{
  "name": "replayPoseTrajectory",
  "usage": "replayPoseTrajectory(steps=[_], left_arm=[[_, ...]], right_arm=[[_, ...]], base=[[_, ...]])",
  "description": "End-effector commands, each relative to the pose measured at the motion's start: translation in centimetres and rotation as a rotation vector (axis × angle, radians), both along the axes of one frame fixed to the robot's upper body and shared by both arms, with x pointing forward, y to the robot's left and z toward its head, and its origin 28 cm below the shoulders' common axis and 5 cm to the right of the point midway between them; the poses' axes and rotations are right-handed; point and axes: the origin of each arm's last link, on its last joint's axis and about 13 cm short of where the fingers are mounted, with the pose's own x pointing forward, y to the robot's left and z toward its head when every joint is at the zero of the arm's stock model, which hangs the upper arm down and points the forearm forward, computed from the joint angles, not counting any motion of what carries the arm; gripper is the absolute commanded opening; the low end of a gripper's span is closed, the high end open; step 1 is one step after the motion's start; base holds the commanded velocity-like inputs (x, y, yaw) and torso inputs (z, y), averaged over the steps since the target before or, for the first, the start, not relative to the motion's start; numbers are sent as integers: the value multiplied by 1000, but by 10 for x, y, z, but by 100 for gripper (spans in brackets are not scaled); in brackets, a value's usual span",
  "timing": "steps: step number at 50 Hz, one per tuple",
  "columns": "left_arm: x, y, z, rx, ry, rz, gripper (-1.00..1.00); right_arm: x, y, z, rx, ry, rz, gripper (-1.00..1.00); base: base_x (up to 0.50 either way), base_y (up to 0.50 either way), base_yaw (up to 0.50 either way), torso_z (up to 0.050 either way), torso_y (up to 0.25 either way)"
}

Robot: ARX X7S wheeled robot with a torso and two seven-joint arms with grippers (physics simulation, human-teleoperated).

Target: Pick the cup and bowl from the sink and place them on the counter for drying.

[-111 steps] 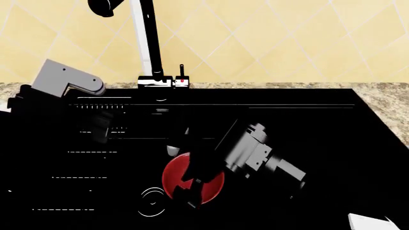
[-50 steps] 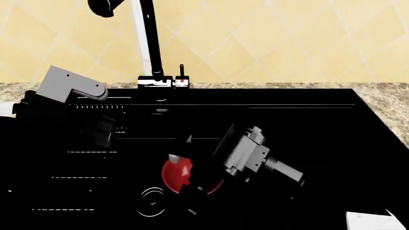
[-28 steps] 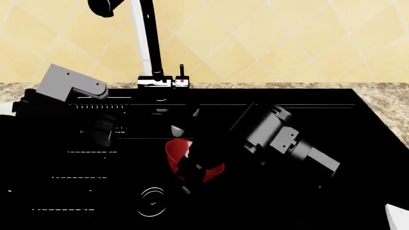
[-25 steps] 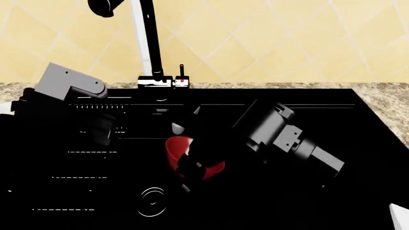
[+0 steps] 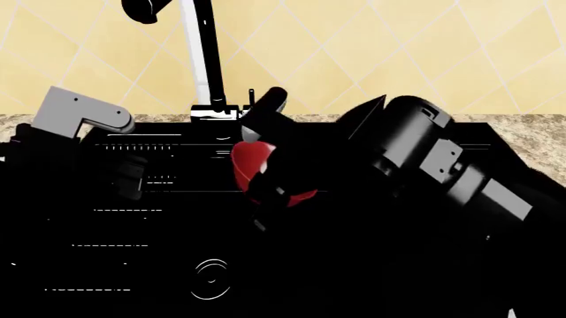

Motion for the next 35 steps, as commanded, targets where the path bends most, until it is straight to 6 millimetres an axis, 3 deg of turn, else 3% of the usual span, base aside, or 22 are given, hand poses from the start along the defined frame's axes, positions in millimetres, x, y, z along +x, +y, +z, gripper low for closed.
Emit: replayPoseTrajectory(steps=[1,11,24,35], left_arm=[[-2,1,-2,-2,4,0,100],[-2,5,-3,-4,7,-1,100],[-1,1,-8,-16,11,-2,100],[-2,-2,-9,-22,11,-12,100]], right_arm=[[-4,-12,43,-21,-121,-50,-100],[-19,-24,70,-99,-136,-125,-100],[-47,-51,87,-180,-105,-259,-100],[-66,-99,91,-256,-76,-465,-100]], base=[[0,0,0,0,0],[0,0,0,0,0],[0,0,0,0,0],[0,0,0,0,0]])
